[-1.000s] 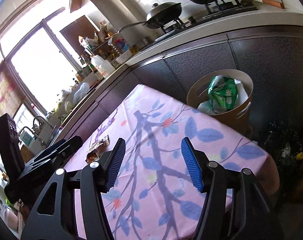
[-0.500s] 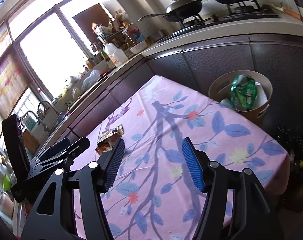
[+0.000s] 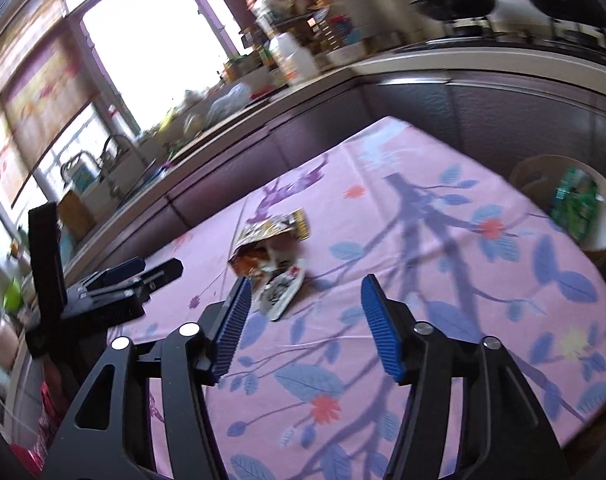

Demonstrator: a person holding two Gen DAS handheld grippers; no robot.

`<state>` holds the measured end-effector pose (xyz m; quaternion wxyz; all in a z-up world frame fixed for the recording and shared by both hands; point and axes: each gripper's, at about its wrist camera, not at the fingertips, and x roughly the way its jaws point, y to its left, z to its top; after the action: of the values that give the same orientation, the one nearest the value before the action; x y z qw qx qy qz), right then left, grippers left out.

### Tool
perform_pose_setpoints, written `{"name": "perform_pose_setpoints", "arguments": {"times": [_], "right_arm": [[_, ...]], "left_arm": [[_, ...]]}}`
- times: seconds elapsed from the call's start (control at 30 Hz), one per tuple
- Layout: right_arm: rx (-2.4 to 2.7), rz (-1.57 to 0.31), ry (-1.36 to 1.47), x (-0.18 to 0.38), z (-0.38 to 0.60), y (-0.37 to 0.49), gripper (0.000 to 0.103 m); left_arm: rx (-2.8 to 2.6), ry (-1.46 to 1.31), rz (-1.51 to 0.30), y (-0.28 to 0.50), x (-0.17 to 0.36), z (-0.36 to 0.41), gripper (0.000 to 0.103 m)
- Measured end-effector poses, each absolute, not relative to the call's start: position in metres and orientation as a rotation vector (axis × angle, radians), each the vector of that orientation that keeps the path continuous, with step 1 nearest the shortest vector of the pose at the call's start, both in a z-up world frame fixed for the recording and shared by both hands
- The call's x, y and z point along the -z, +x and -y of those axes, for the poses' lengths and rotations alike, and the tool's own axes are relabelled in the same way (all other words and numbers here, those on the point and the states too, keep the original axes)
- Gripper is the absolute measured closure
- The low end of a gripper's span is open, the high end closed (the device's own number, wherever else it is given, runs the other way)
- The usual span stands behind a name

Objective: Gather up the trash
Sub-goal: 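Move both open tools back over the table toward the snack wrappers, then grasp the torn snack bag with the left tool while the right tool grasps the yellow sachet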

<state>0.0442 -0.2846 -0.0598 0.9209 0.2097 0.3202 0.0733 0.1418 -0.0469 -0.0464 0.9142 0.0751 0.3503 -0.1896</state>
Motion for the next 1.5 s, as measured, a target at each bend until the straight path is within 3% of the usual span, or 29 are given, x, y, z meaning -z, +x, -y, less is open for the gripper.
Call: {"name": "perform_pose_setpoints", "arguments": {"times": [0.13, 0.47, 0.7, 0.93, 1.03, 1.1, 1.17, 1.2, 1.37, 1.43, 1.5], "right_arm": [[-0.221, -0.716, 0.418, 0.075, 0.269, 0.075, 0.067], [-0.199, -0.813, 0.451, 0.119, 0.274, 0.157, 0.067], [-0.248, -0.881, 0.504, 0.143, 0.26, 0.186, 0.098], [-0.216, -0.864, 0.433, 0.145, 0.243, 0.191, 0.099], [-0.238, -0.873, 0.44, 0.146, 0.241, 0.194, 0.099], [-0.258, -0.876, 0.425, 0.146, 0.233, 0.196, 0.099], [-0.285, -0.885, 0.418, 0.145, 0.228, 0.198, 0.098], [-0.303, -0.893, 0.431, 0.146, 0.228, 0.198, 0.096], [-0.318, -0.886, 0.502, 0.141, 0.238, 0.2, 0.091], [-0.325, -0.876, 0.569, 0.138, 0.244, 0.205, 0.075], [-0.345, -0.878, 0.63, 0.137, 0.244, 0.211, 0.071]], "left_arm": [[0.39, -0.002, -0.789, 0.162, 0.059, 0.002, 0.004], [0.474, -0.203, -0.982, 0.198, 0.097, -0.013, 0.014], [0.526, -0.22, -1.04, 0.208, 0.115, 0.003, 0.02], [0.607, -0.306, -1.09, 0.23, 0.127, 0.016, 0.023], [0.622, -0.307, -1.099, 0.239, 0.13, 0.025, 0.033], [0.629, -0.297, -1.093, 0.242, 0.129, 0.029, 0.049], [0.613, -0.274, -1.109, 0.245, 0.132, 0.035, 0.08], [0.596, -0.26, -1.1, 0.244, 0.132, 0.034, 0.088], [0.597, -0.309, -1.034, 0.236, 0.12, 0.003, 0.097], [0.562, -0.3, -1.002, 0.233, 0.114, -0.013, 0.098], [0.539, -0.311, -0.974, 0.229, 0.107, -0.031, 0.099]]}}
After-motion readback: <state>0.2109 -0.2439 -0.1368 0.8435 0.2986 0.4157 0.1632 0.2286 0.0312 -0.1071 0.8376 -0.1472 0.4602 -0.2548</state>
